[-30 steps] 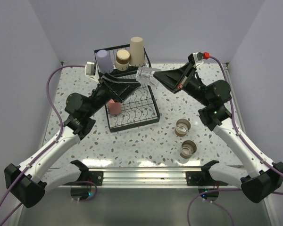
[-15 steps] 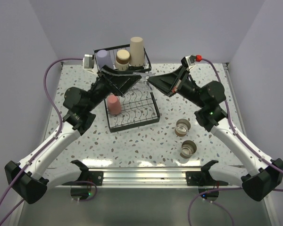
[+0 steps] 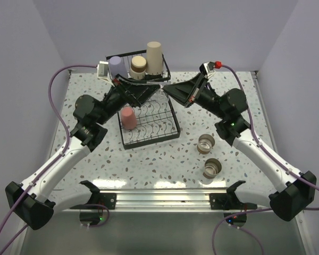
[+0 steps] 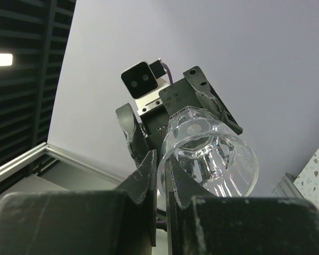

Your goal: Load the cups into the dish rack

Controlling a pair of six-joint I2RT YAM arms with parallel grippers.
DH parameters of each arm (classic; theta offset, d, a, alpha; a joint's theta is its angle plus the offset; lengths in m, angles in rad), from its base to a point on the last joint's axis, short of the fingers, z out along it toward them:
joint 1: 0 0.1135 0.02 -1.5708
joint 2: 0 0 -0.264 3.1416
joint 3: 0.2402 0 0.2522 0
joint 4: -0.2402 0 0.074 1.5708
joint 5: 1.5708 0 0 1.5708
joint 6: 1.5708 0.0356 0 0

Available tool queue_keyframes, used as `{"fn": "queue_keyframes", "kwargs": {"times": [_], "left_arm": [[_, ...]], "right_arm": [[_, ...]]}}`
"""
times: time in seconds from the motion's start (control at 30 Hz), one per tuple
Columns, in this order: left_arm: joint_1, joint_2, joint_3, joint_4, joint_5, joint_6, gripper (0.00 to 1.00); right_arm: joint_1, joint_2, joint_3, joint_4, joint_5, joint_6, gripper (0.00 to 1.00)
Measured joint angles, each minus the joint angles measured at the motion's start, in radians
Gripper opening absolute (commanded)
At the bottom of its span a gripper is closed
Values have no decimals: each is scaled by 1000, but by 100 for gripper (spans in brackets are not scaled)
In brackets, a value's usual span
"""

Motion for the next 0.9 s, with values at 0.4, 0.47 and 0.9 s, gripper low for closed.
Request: {"fn": "queue_keyframes", "kwargs": {"times": [0.4,0.47,0.9], "left_arm": [[1,-3,1,-44,0,40,65],[1,-3,1,-52,3,42,63],[1,-4,35,-122,4,70,0]], "right_arm": [[-10,10,1,29,-5,4,0],[-15,10,1,31,-5,4,0],[-31,8,1,24,0,4,26]]}}
